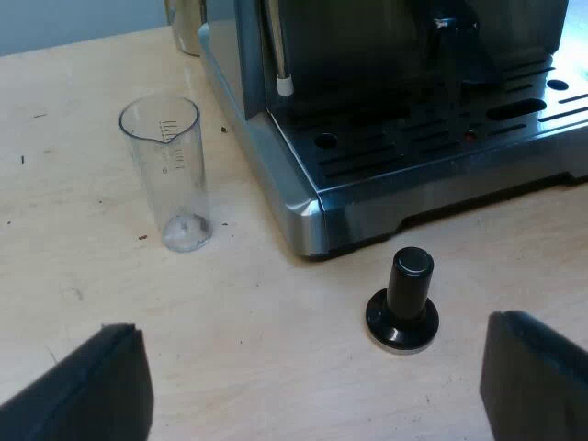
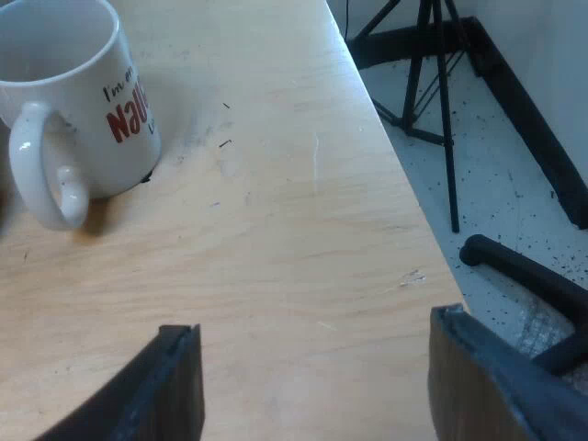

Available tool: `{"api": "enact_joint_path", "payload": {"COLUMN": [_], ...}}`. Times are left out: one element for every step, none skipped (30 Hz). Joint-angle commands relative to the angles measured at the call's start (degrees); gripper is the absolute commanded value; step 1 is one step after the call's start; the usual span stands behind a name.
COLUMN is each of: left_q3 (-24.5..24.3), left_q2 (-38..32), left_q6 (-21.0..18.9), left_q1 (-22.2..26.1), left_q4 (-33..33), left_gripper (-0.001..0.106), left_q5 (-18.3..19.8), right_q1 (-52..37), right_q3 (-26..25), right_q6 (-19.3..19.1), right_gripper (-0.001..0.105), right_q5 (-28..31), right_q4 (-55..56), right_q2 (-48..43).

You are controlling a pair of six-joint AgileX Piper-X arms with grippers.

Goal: Remove mug from coffee machine

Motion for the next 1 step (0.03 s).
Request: {"api": "enact_joint_path", "payload": {"left_q3": [-0.08], "left_q2": [-2.35], "left_q6": [-0.06], "left_q1": [-0.11], "left_q4": [-0.19], "left_gripper": [0.087], "left_q5": [-0.57], "right_q1": [-0.29], "right_q3": [-0.16], "right_q6": [-0.39], "right_gripper": [0.057], "right_q5": [-0.05], "right_q4": [-0.23], "right_q2": [-2.58]}}
